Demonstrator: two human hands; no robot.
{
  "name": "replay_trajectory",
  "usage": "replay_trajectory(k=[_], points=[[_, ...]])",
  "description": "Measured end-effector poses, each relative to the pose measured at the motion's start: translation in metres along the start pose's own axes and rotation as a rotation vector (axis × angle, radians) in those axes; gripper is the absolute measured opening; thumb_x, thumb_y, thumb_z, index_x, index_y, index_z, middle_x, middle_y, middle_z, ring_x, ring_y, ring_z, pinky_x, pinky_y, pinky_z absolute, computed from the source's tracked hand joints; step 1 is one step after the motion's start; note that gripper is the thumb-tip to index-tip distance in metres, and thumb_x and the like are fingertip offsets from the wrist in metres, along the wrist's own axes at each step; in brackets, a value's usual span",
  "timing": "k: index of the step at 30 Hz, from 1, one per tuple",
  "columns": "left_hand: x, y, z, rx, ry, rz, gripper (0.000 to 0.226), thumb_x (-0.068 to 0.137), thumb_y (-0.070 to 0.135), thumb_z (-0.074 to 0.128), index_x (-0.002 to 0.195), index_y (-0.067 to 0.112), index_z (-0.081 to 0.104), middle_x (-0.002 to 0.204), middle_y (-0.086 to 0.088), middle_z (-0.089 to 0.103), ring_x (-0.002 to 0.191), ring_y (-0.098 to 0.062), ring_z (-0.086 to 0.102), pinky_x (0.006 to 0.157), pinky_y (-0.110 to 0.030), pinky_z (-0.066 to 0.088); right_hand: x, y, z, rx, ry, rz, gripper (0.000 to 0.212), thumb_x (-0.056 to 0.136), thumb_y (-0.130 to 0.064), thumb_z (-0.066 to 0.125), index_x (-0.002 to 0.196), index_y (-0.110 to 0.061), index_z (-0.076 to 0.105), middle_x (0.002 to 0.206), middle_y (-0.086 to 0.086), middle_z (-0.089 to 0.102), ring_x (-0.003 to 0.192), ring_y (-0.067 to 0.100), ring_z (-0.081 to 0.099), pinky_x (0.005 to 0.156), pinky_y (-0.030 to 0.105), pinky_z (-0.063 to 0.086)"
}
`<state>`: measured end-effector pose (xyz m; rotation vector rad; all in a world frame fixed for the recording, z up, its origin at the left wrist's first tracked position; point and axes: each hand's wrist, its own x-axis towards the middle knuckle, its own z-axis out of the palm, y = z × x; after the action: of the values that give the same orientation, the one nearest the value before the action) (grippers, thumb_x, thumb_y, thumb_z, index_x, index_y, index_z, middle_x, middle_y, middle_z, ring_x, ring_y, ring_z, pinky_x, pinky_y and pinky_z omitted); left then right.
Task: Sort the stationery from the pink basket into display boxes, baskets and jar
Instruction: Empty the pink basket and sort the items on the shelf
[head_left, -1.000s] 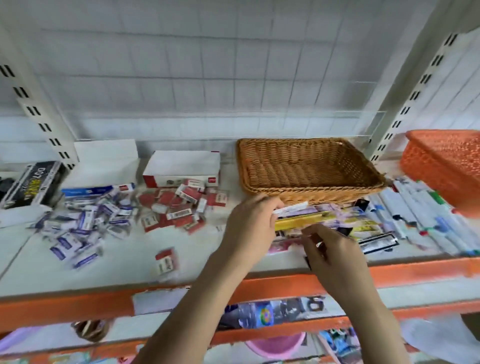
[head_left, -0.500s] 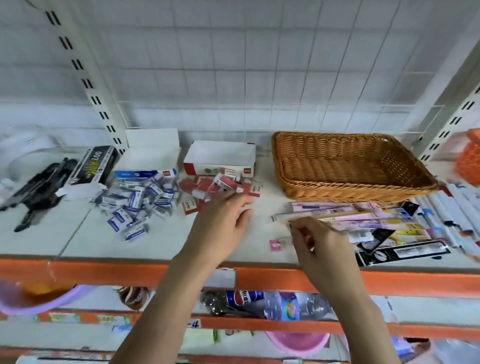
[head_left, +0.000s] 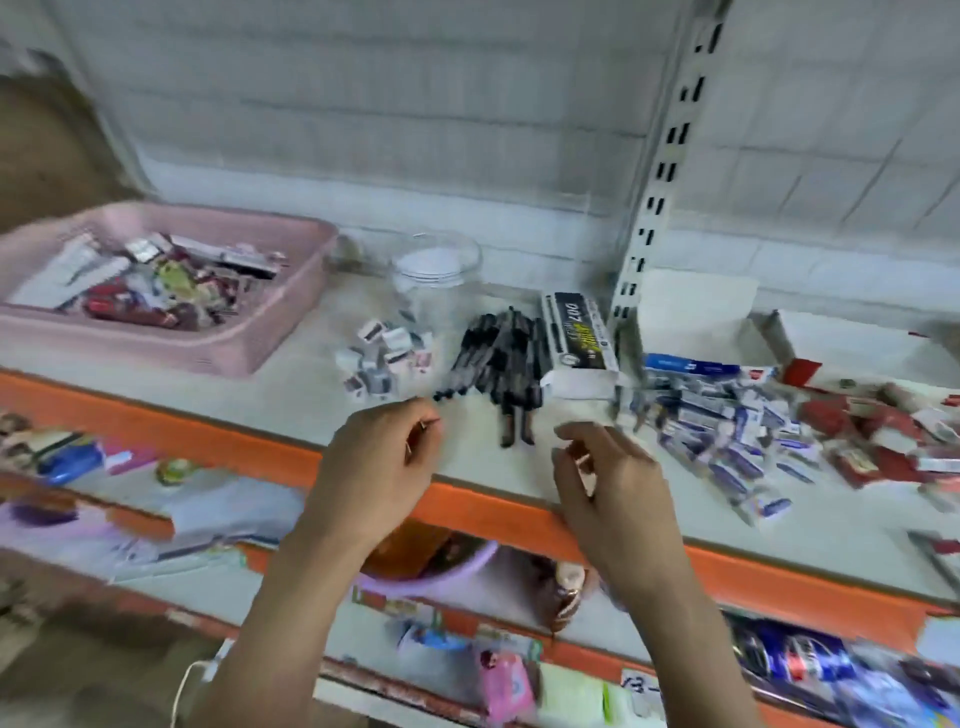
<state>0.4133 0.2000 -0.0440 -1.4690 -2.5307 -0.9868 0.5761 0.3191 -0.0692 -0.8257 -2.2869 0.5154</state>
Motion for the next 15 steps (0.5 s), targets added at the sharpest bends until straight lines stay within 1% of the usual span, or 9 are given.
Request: replay_trajectory(k=[3,5,8,11,13,15], points=[[0.007,-0.051,-0.036,0.004,0.056,-0.028,0.02,0.083,0.026,0.052,0.084,0.014,0.068,0.066,-0.003,0.067,0.059,-0.025,0.061,0.054,-0.033,0.049,0.017,-0.05,0.04,0.018,-0.066,-0.027,0.029,0.084,-0.023,0.049,0.104,-0.009,0.066,0.089,0.009,0.067,0.077,0.029,0.063,0.067,0.032,0.049],[0.015,-0.073,-0.051,-0.014,0.076,-0.019,0.022,0.081,0.026,0.05,0.083,0.015,0.068,0.067,-0.001,0.067,0.055,-0.021,0.058,0.053,-0.03,0.046,0.027,-0.072,0.055,0.015,-0.076,-0.045,0.03,0.083,-0.023,0.049,0.104,-0.01,0.066,0.088,0.007,0.067,0.075,0.026,0.063,0.065,0.03,0.048],[0.029,-0.097,-0.062,-0.03,0.119,0.021,0.014,0.084,0.017,0.054,0.081,0.012,0.067,0.069,-0.001,0.066,0.056,-0.018,0.057,0.053,-0.029,0.045,0.043,-0.092,0.072,0.009,-0.097,-0.078,0.028,0.083,-0.022,0.049,0.103,-0.011,0.066,0.086,0.005,0.066,0.075,0.024,0.063,0.062,0.03,0.048],[0.041,-0.114,-0.071,-0.014,0.161,0.053,0.006,0.086,0.008,0.061,0.082,0.01,0.065,0.072,-0.002,0.064,0.057,-0.017,0.055,0.054,-0.031,0.046,0.061,-0.107,0.089,0.011,-0.069,-0.114,0.023,0.083,-0.019,0.051,0.098,-0.012,0.066,0.084,0.004,0.066,0.072,0.024,0.064,0.061,0.03,0.044],[0.046,-0.125,-0.082,-0.009,0.189,0.063,0.004,0.085,0.006,0.062,0.084,0.008,0.066,0.073,-0.002,0.064,0.056,-0.014,0.053,0.054,-0.03,0.047,0.075,-0.12,0.103,0.049,-0.055,-0.136,0.019,0.083,-0.017,0.051,0.094,-0.013,0.066,0.084,0.004,0.066,0.073,0.025,0.063,0.06,0.034,0.047],[0.051,-0.14,-0.095,-0.008,0.206,0.06,0.005,0.085,0.005,0.062,0.086,0.006,0.066,0.075,-0.002,0.065,0.058,-0.013,0.055,0.054,-0.03,0.049,0.089,-0.136,0.115,0.1,-0.051,-0.149,0.019,0.084,-0.018,0.051,0.095,-0.014,0.066,0.088,0.003,0.067,0.075,0.024,0.064,0.062,0.034,0.05]])
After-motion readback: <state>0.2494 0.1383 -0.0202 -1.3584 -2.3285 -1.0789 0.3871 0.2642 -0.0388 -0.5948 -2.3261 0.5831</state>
